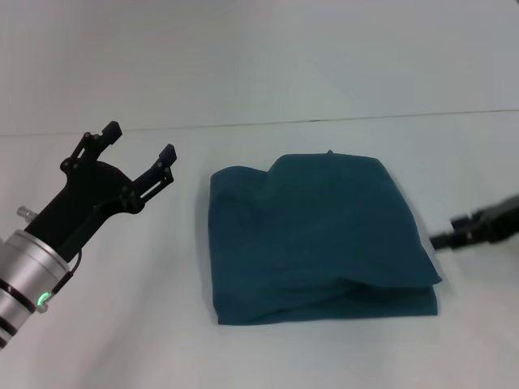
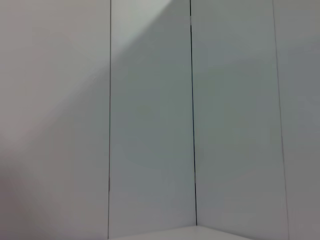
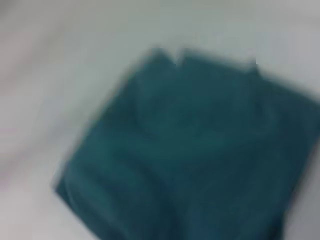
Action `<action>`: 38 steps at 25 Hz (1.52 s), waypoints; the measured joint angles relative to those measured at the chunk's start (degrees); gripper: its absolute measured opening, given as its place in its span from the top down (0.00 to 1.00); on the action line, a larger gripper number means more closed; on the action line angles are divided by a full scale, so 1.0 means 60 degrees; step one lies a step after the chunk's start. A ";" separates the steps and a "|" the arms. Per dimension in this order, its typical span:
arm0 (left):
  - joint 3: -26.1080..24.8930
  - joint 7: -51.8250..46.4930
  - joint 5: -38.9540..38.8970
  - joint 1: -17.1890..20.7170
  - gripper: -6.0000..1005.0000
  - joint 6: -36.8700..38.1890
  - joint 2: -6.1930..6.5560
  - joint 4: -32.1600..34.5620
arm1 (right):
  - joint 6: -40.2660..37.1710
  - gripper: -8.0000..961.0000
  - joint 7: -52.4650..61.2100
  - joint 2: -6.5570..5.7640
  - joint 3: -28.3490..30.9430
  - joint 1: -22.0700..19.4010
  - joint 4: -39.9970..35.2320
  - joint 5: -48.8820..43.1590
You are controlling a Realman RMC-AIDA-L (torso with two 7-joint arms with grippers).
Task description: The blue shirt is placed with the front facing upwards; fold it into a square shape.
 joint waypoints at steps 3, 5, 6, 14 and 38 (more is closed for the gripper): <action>-0.0098 0.0031 -0.0004 0.0104 0.09 0.0069 0.0000 0.0104 | 0.0083 0.35 -0.0686 0.0173 0.0383 -0.0211 -0.0328 0.1295; -0.0172 0.0029 -0.0003 0.0130 0.09 0.0112 0.0001 0.0142 | 0.0463 0.36 -0.1497 0.0400 0.0623 -0.0420 -0.0401 0.2089; -0.0189 0.0029 0.0001 0.0133 0.09 0.0135 0.0000 0.0146 | 0.0791 0.36 -0.2113 0.0589 0.0766 -0.0556 -0.0397 0.2524; -0.0238 0.0032 -0.0015 0.0112 0.09 0.0104 0.0000 0.0101 | 0.2653 0.40 -0.7904 0.1594 0.0918 -0.1450 0.2157 0.6184; -0.0254 0.0056 -0.0017 0.0020 0.09 -0.0256 -0.0015 0.0034 | 0.4734 0.98 -1.5185 0.1708 0.1255 -0.0491 0.8834 0.8333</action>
